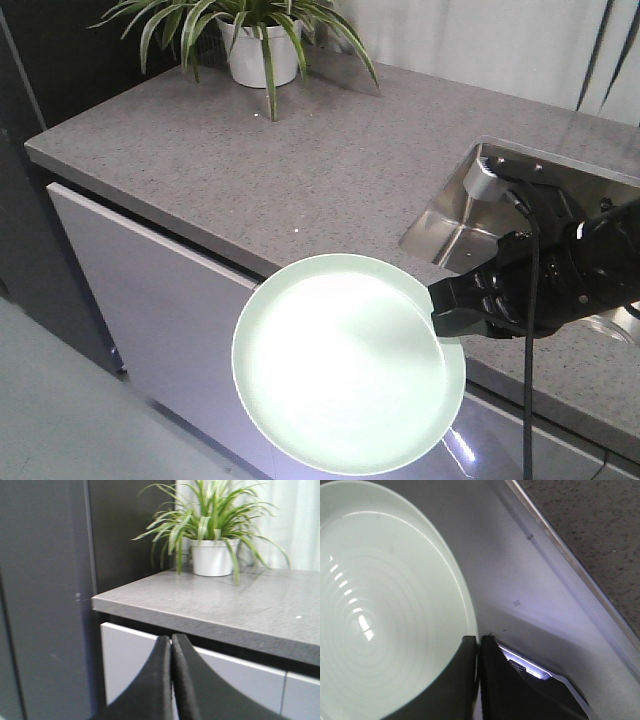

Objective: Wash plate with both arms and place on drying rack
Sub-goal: 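Carry the plate in the right gripper up to the steel sink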

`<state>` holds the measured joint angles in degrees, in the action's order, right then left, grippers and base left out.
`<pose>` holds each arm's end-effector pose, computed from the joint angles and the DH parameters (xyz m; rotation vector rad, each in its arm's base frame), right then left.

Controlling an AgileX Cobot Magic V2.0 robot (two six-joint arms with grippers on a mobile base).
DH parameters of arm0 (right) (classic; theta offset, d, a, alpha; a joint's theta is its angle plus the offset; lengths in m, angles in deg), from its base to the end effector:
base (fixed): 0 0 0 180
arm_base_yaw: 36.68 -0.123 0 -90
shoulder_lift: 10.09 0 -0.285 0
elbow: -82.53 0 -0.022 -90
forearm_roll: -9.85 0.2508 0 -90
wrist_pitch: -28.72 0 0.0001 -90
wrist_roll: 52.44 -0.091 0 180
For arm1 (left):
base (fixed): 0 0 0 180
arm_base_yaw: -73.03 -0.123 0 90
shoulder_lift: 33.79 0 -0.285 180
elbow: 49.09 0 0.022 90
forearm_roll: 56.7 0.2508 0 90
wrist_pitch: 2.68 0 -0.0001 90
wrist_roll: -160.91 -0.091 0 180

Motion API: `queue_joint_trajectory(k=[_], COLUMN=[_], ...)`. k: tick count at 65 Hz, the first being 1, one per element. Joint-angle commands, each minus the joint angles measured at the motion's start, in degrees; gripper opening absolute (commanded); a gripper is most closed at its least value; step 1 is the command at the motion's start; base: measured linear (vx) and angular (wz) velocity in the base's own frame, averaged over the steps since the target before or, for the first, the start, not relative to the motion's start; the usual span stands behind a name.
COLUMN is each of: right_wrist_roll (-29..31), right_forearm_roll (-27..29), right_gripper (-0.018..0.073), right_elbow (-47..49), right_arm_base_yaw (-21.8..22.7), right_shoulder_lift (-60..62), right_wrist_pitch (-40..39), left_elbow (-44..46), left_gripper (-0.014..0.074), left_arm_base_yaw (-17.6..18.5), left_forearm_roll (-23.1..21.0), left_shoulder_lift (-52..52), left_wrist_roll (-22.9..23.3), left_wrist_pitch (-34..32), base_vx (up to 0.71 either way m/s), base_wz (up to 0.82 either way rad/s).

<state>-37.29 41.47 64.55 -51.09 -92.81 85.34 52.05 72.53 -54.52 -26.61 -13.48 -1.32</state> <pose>0.2337 0.1012 0.3078 -0.3984 2.6358 0.7060 0.0568 0.0006 0.2019 -0.0530 1.5246 -0.0401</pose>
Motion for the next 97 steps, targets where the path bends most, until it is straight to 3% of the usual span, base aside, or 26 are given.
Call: queue_joint_trajectory(k=[1,97], right_wrist_roll=[0.6,0.6], right_forearm_roll=[2.1,2.1], right_gripper=[-0.0001,-0.0001], right_elbow=[1.5,1.5], right_arm_base_yaw=[0.0,0.0], right_shoulder_lift=[1.7,1.7], right_wrist_pitch=[-1.3,-1.3], left_elbow=[1.6,1.6], left_gripper=[-0.0006,-0.0006], left_arm_base_yaw=[0.3,0.3], left_forearm_roll=[-0.1,-0.1], left_shoulder_lift=[-0.9,-0.9], left_wrist_roll=[0.4,0.4], left_wrist_pitch=[-4.1,-4.1], base_vx=[0.08,0.06], base_wz=[-0.29,-0.22])
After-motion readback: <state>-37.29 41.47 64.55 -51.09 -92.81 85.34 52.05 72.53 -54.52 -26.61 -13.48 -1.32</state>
